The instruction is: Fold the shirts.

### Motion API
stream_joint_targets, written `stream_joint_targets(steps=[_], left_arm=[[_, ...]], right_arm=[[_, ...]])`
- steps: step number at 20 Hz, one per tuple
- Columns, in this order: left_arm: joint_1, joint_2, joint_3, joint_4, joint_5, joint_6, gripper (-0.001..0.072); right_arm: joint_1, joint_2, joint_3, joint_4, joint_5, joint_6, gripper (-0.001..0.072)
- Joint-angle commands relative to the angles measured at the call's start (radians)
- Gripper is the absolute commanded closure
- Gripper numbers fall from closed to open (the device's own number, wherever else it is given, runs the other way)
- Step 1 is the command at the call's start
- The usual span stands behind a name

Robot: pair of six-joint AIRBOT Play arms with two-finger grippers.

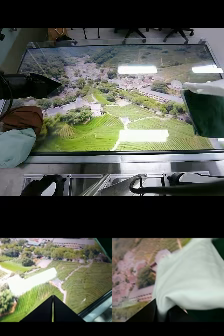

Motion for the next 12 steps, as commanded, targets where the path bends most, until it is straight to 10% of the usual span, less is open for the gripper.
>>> stream_joint_targets(steps=[1, 3, 6, 12], left_arm=[[0.0, 0.001, 0.0, 0.0, -0.004, 0.007, 0.069], [0.0, 0.001, 0.0, 0.0, -0.004, 0.007, 0.0689], [0.0, 0.001, 0.0, 0.001, -0.005, 0.007, 0.0689], [0.0, 0.001, 0.0, 0.001, -0.005, 0.006, 0.0689]], right_arm=[[-0.044, 0.01, -0.009, -0.276, 0.212, 0.119, 0.069], [-0.044, 0.01, -0.01, -0.35, 0.27, 0.125, 0.0685], [-0.042, 0.013, -0.01, -0.362, 0.3, 0.129, 0.035], [-0.042, 0.027, -0.01, -0.308, 0.293, 0.145, 0.0346]])
